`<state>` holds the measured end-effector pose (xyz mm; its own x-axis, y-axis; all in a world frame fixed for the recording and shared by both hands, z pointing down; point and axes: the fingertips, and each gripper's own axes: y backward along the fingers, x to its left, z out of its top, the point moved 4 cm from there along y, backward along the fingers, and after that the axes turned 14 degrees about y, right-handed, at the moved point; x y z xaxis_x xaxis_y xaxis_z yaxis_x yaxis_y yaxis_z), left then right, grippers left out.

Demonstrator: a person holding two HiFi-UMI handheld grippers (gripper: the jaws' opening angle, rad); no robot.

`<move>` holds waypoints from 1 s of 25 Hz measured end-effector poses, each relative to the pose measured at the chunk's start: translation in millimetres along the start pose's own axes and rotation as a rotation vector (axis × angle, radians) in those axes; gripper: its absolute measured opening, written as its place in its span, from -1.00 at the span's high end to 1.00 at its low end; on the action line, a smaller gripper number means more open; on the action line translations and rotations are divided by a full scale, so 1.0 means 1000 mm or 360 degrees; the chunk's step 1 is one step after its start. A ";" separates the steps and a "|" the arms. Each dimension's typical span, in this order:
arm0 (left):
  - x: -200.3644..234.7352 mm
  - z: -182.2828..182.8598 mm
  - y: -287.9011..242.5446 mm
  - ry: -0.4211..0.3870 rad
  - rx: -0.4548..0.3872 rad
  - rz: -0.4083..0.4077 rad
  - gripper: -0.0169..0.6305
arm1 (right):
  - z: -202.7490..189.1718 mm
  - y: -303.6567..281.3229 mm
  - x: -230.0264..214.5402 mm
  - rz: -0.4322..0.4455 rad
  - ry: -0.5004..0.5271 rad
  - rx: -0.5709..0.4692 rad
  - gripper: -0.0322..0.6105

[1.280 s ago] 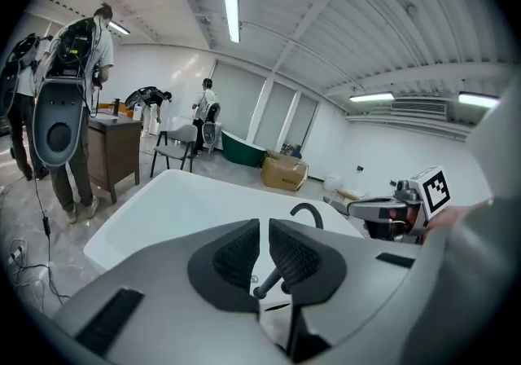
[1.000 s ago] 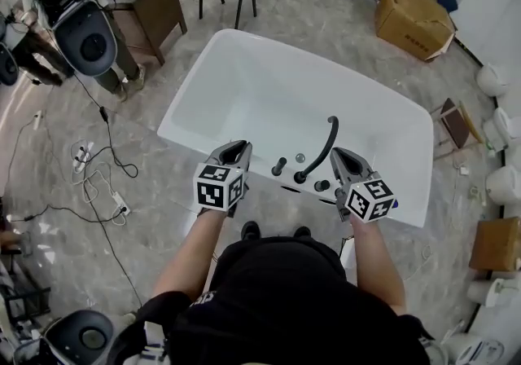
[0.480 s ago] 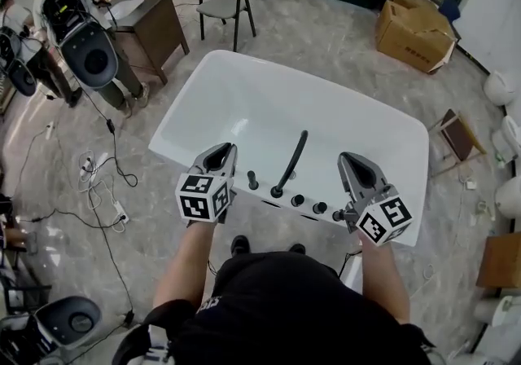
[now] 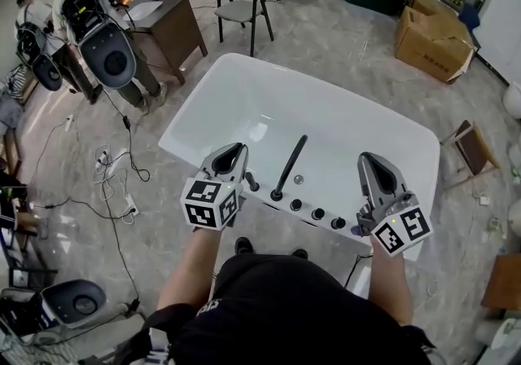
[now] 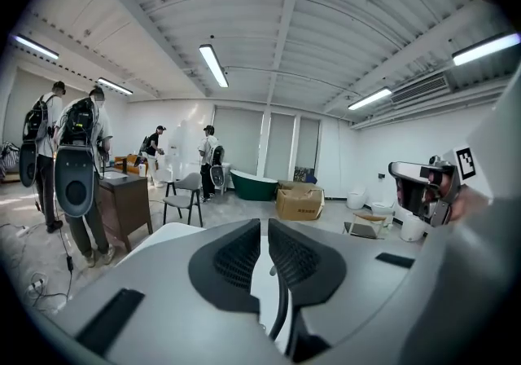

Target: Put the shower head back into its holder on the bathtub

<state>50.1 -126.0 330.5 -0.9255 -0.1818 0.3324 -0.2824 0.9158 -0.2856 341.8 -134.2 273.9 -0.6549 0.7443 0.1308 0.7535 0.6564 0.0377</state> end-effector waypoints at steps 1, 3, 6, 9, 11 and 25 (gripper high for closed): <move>0.001 0.002 0.000 -0.0014 -0.0008 0.0009 0.82 | 0.001 -0.001 -0.002 -0.0011 0.0008 -0.0007 0.87; 0.003 0.008 0.001 -0.0040 -0.0027 0.0023 0.82 | 0.002 -0.002 -0.006 -0.0035 0.0016 -0.0022 0.87; 0.011 0.018 0.004 -0.0067 -0.0055 0.0031 0.82 | 0.002 -0.009 -0.004 -0.0057 0.0020 -0.0023 0.87; 0.025 0.026 0.008 -0.0072 -0.0075 0.0040 0.82 | 0.003 -0.022 0.005 -0.0055 0.0023 -0.0007 0.87; 0.034 0.030 0.011 -0.0065 -0.0083 0.0046 0.82 | 0.005 -0.031 0.013 -0.0040 0.0023 0.0000 0.87; 0.069 0.030 0.032 -0.0051 -0.0081 0.0100 0.82 | 0.003 -0.059 0.043 0.0015 0.0003 0.0029 0.87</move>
<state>-30.4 -119.4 317.5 -0.9488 -0.1342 0.2860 -0.2112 0.9427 -0.2584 268.9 -140.7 274.3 -0.6476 0.7502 0.1331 0.7585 0.6515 0.0183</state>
